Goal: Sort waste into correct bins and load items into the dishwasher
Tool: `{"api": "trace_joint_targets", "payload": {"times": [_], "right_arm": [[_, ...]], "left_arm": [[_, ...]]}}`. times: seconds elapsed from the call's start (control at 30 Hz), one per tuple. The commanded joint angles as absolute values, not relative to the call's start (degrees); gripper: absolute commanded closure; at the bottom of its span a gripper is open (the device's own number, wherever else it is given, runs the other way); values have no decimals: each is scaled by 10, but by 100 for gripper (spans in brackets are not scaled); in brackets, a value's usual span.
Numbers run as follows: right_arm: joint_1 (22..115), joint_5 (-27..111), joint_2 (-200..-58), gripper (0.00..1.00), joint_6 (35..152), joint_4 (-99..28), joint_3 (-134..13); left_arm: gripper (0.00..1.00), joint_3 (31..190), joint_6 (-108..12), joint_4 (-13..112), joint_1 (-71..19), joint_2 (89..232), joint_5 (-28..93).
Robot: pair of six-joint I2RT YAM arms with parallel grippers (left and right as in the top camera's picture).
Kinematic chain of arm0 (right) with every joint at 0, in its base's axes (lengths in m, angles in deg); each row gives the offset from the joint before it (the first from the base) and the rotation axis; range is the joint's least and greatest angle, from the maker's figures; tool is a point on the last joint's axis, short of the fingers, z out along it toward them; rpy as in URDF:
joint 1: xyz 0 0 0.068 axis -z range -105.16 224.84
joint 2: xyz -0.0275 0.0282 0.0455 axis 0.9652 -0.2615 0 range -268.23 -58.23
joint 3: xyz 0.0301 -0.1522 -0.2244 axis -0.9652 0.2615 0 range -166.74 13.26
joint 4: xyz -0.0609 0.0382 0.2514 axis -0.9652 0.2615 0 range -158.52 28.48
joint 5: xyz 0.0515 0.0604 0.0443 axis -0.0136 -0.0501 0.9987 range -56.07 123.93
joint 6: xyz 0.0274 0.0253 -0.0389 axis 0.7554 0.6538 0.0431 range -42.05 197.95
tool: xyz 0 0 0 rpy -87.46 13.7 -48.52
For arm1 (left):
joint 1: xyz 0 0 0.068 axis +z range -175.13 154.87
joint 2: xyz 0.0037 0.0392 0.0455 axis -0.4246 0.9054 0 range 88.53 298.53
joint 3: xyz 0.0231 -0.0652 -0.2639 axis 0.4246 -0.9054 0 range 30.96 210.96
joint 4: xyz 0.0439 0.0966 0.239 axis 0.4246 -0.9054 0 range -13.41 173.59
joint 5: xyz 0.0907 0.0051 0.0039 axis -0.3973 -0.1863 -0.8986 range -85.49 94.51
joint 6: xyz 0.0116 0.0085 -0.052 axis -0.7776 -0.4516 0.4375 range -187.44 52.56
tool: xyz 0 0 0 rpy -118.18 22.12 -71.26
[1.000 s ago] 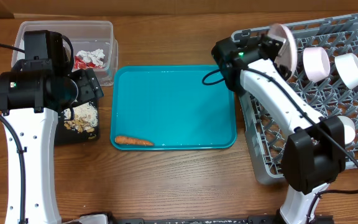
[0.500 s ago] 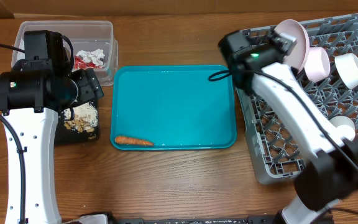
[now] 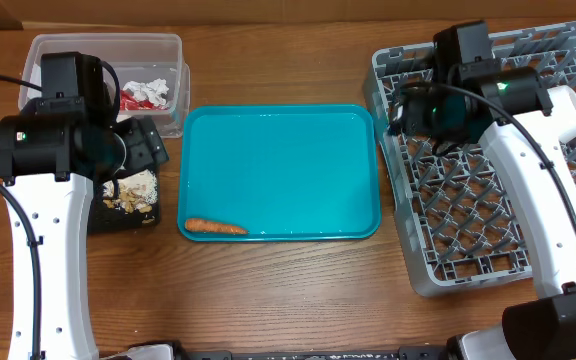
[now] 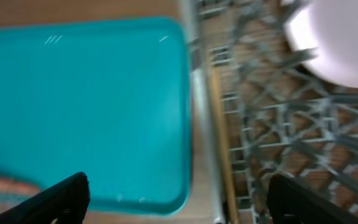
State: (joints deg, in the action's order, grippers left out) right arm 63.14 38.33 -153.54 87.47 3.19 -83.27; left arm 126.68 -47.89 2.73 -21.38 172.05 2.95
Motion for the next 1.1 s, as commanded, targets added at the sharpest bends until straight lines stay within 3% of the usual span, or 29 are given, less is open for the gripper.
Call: {"api": "trace_joint_targets", "payload": {"times": [0.0, 0.2, 0.3, 0.63, 1.07], "right_arm": [[627, 460, -1532, 3, 805, 38, -841], [627, 460, -1532, 1, 805, 48, -841], [627, 460, -1532, 0, 806, 50, -841], [627, 460, -1532, 0, 824, 57, -841], [627, 460, -1532, 0, 824, 62, -841]], "left_arm": [[14, 1265, -469, 10, -214, 1717, 69], [12, 1202, -391, -4, -247, 1717, 101], [0, 1148, -322, 7, -272, 1717, 102], [0, 944, -184, 169, -315, 1717, 177], [3, 791, -98, 397, -315, 1717, 165]]}}
